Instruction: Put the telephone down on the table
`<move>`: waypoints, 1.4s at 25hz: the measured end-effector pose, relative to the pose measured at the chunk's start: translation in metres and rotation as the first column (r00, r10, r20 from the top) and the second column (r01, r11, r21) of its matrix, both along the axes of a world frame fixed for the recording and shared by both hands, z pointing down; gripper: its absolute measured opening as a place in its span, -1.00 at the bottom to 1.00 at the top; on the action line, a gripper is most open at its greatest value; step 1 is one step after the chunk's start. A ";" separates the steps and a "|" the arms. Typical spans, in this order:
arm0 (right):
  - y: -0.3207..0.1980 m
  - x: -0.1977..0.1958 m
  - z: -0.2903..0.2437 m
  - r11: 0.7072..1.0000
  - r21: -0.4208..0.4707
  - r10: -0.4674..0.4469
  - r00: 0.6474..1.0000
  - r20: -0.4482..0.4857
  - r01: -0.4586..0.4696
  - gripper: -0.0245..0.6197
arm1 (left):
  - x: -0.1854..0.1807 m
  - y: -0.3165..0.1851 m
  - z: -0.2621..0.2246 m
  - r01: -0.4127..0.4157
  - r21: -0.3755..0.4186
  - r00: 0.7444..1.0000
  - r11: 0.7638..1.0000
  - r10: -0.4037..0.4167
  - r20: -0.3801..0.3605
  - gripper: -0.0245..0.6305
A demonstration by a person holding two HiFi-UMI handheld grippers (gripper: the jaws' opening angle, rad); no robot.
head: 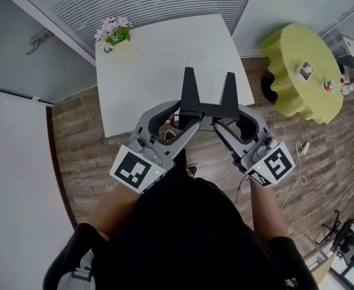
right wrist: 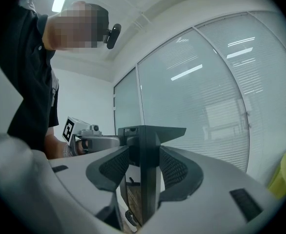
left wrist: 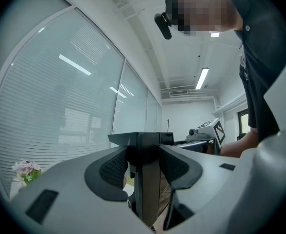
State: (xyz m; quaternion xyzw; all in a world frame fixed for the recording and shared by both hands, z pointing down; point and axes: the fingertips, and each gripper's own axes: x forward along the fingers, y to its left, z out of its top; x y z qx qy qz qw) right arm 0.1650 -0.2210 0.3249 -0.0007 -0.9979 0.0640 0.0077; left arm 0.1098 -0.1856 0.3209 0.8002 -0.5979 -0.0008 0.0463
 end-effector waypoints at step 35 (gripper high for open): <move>-0.174 -0.215 0.177 0.924 -0.289 -0.339 0.887 -0.313 0.251 -0.28 | -0.200 -0.160 0.175 0.224 -0.334 0.944 0.915 -0.289 -0.158 -0.30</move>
